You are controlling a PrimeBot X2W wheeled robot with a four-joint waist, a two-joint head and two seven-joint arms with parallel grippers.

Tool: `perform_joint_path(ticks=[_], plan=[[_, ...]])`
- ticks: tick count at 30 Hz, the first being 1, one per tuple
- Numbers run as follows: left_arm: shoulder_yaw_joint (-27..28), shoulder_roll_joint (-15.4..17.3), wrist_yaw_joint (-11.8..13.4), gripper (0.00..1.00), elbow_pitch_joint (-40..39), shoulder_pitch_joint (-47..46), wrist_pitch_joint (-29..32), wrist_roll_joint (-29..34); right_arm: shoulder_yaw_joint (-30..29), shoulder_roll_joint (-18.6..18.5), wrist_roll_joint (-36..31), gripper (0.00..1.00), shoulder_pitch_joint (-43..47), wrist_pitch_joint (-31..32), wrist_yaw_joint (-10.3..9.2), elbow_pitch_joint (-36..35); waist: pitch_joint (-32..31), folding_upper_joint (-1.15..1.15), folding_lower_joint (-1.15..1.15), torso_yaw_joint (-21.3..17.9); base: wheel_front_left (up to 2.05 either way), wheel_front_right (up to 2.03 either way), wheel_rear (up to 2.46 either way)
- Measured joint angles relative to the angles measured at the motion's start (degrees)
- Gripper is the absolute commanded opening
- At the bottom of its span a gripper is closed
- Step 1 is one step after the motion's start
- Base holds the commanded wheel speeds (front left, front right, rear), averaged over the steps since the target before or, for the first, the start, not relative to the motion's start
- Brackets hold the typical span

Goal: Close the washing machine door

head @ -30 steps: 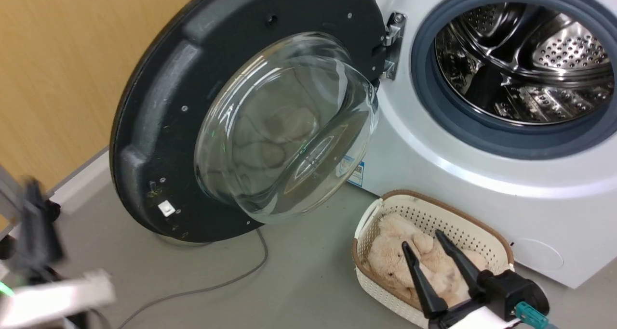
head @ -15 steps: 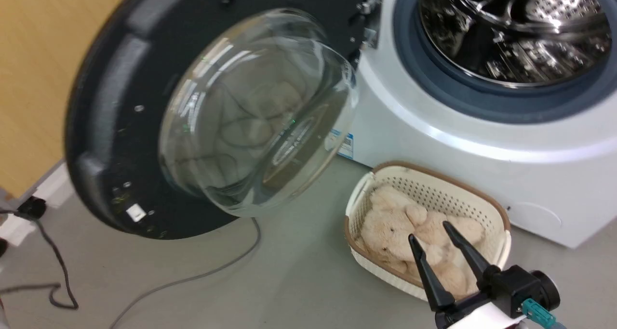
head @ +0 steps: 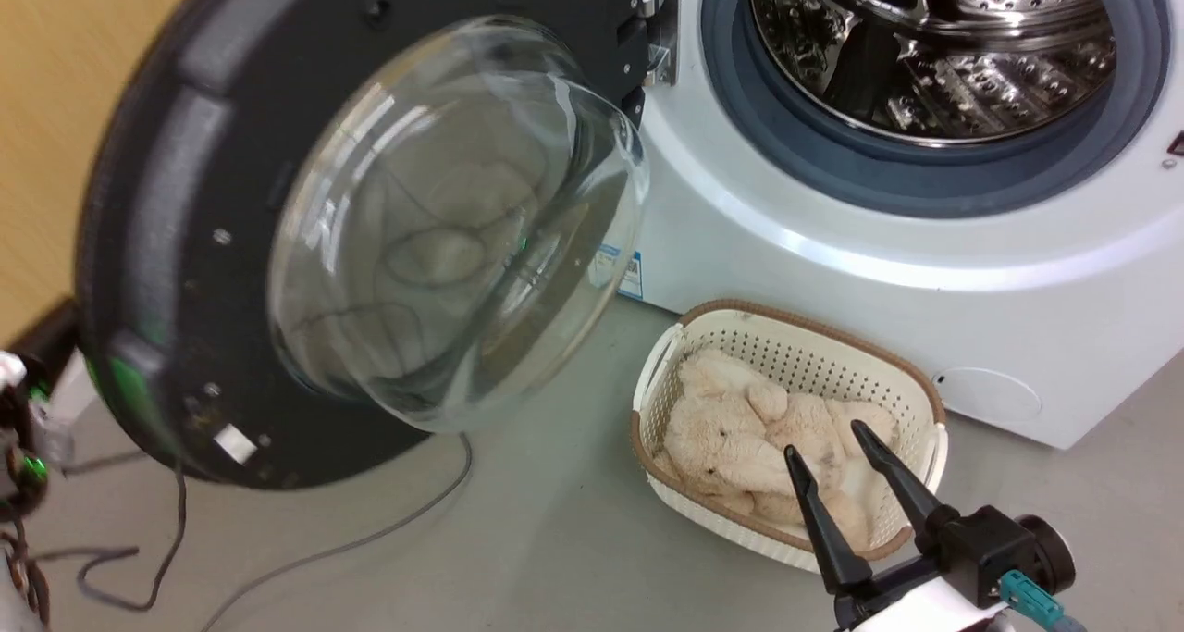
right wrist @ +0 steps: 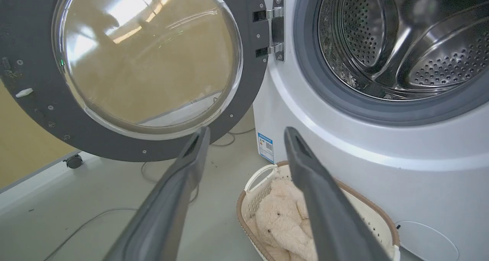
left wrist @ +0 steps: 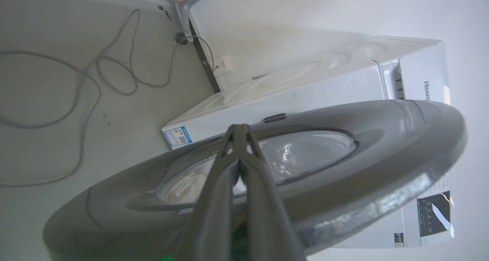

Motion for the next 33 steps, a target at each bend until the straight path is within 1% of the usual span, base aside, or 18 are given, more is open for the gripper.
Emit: perform_joint_path(ticks=[2, 9, 11, 14, 16, 19, 22, 25, 28, 30, 33], plan=[[-0.4, -0.5, -0.4, 0.0, -1.7, 2.1, 3.3, -1.4, 0.0, 0.3, 0.1, 1.0, 0.0, 0.0, 0.0, 0.2, -0.6, 0.0, 0.0, -0.2, 0.0, 0.0, 0.0], [-2.3, -4.3, -0.3, 0.0, -8.9, 10.4, 13.7, -6.2, -1.4, 1.0, 0.6, 1.0, 0.4, 0.0, 0.0, 1.1, -3.8, 0.0, 0.0, -0.9, 0.0, 0.0, 0.0], [-2.8, -5.5, 0.5, 0.0, -12.0, 12.7, 15.9, -7.3, -2.0, 1.3, 0.6, 1.0, 0.9, 0.0, 0.0, 1.2, -4.9, 0.0, 0.0, -1.3, 0.0, 0.0, 0.0], [-3.7, -7.6, 2.4, 0.0, -17.3, 16.6, 17.3, -7.5, -3.4, 1.7, 1.0, 1.0, 2.0, 0.0, 0.0, 1.2, -6.7, 0.0, 0.0, -1.9, 0.0, 0.0, 0.0], [-4.7, -9.5, 3.7, 0.0, -21.0, 19.5, 18.4, -7.5, -5.0, 2.0, 1.0, 1.0, 2.7, 0.0, 0.01, 1.1, -7.7, 0.0, 0.0, -2.6, 0.0, 0.0, 0.0], [-6.4, -12.2, 4.9, 0.0, -26.0, 23.9, 19.8, -7.6, -6.8, 2.2, 1.0, 1.0, 3.2, 0.0, 0.01, 0.5, -8.5, 0.0, 0.0, -4.2, 0.0, 0.0, 0.0], [-8.6, -14.0, 5.7, 0.0, -29.7, 26.9, 19.7, -8.1, -8.1, 2.2, 1.0, 1.0, 3.7, 0.0, 0.01, -0.1, -8.9, 0.0, 0.0, -6.0, 0.0, 0.0, 0.0], [-11.2, -14.7, 5.7, 0.0, -32.0, 29.1, 19.4, -8.6, -8.5, 2.1, 1.0, 1.0, 4.2, 0.0, 0.0, -0.2, -9.1, 0.0, -0.01, -7.8, 0.0, 0.0, 0.0], [-13.8, -15.1, 6.0, 0.0, -33.0, 30.5, 18.1, -10.7, -8.3, 2.1, 0.9, 1.0, 4.4, 0.0, 0.01, -0.4, -9.1, 0.0, -0.01, -9.9, 0.0, 0.0, 0.0], [-15.7, -15.2, 6.2, 0.0, -33.5, 31.5, 16.1, -12.5, -8.2, 2.1, 0.8, 1.0, 4.6, 0.0, 0.01, -0.5, -9.0, 0.0, -0.01, -11.4, 0.0, 0.0, 0.0], [-20.2, -15.2, 6.1, 0.0, -33.4, 33.4, 11.2, -16.9, -8.0, 2.2, 0.8, 1.0, 5.1, 0.0, 0.01, -0.7, -8.9, 0.0, -0.01, -13.9, 0.0, 0.0, 0.0]])
